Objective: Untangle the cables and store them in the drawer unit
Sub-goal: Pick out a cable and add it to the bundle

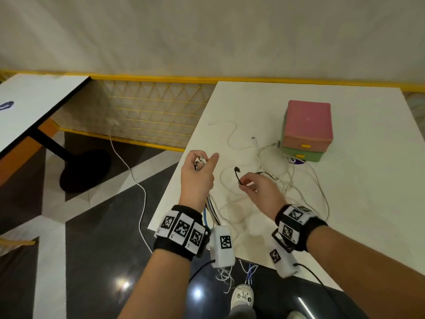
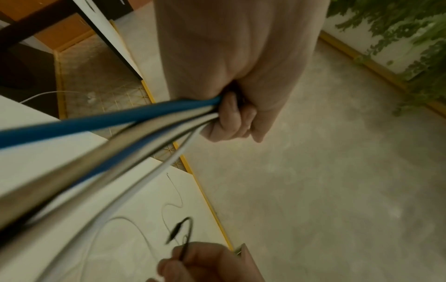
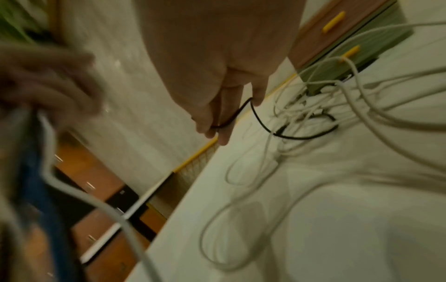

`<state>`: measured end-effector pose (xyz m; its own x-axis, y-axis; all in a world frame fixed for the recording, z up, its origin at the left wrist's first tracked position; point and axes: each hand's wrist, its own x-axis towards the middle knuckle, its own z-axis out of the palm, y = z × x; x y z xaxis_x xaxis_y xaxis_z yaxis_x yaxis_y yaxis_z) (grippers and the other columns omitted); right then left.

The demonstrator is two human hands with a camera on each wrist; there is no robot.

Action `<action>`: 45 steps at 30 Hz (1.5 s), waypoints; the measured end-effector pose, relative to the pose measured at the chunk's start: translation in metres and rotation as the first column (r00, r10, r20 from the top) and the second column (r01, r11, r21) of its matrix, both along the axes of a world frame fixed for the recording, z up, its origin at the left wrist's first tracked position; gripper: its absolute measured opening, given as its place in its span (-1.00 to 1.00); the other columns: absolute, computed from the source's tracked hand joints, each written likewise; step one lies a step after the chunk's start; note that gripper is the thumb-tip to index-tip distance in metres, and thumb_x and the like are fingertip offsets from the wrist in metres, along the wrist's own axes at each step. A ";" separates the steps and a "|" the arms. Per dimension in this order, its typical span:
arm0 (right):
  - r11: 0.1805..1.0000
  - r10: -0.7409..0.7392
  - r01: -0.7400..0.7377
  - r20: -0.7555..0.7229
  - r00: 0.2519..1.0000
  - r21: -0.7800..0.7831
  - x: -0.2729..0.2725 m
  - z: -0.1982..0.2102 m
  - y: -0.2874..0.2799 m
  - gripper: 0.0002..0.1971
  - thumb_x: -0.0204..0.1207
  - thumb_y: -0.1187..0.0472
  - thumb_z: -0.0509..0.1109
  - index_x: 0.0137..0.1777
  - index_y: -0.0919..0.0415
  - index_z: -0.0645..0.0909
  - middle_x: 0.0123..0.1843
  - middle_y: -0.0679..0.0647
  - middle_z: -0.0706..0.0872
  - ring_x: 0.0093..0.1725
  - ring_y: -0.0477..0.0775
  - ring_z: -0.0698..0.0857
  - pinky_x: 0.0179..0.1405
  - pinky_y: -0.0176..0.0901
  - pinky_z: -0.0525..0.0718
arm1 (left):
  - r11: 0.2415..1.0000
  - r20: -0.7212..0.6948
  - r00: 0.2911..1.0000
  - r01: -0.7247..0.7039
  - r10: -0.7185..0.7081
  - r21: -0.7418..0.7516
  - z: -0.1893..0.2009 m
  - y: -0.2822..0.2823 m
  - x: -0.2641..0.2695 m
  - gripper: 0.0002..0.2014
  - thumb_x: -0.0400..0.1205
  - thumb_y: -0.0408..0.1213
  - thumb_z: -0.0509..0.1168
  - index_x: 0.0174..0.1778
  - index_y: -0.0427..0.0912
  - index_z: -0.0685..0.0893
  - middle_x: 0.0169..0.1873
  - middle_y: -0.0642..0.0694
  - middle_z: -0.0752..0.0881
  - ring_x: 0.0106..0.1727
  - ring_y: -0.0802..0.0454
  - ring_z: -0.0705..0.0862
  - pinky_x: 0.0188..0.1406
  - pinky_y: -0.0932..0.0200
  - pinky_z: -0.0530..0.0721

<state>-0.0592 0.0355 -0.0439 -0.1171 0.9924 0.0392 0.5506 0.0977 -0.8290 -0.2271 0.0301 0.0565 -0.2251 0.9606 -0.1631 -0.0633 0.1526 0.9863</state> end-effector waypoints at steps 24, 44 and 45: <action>0.988 0.047 -0.060 0.089 0.995 0.143 0.090 0.066 -0.032 -0.73 0.69 0.16 0.19 -0.16 0.19 0.65 -0.24 -0.04 0.64 -0.23 -0.26 0.53 -0.16 -0.40 0.44 | 0.956 0.161 0.948 0.251 -0.274 0.151 0.045 -0.011 0.077 -0.87 0.72 -0.24 0.30 -0.13 -0.16 0.64 -0.33 -0.05 0.54 -0.50 0.16 0.36 -0.60 0.36 0.30; 0.930 0.009 -0.012 0.010 1.000 0.368 0.088 0.176 -0.021 -0.84 0.59 0.12 0.35 -0.09 0.18 0.70 -0.18 0.21 0.62 -0.22 0.16 0.60 -0.12 0.09 0.60 | 0.911 -0.079 0.916 0.400 -0.393 0.097 0.068 -0.029 0.093 -0.81 0.63 -0.14 0.42 0.11 -0.10 0.72 -0.50 -0.01 0.50 -0.60 0.11 0.39 -0.65 0.32 0.31; 0.931 0.015 -0.015 0.003 1.000 0.366 0.089 0.180 -0.021 -0.85 0.59 0.12 0.36 -0.09 0.18 0.69 -0.18 0.25 0.62 -0.25 0.14 0.58 -0.15 0.05 0.58 | 0.914 -0.088 0.919 0.393 -0.385 0.102 0.068 -0.030 0.094 -0.84 0.64 -0.14 0.40 0.01 -0.15 0.72 -0.53 -0.01 0.47 -0.62 0.12 0.37 -0.65 0.33 0.29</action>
<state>0.0295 0.0141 0.1362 -0.1318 0.9074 0.3990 0.5466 0.4023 -0.7344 -0.1331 0.0003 0.1241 0.1638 0.9855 -0.0438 0.0419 0.0374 0.9984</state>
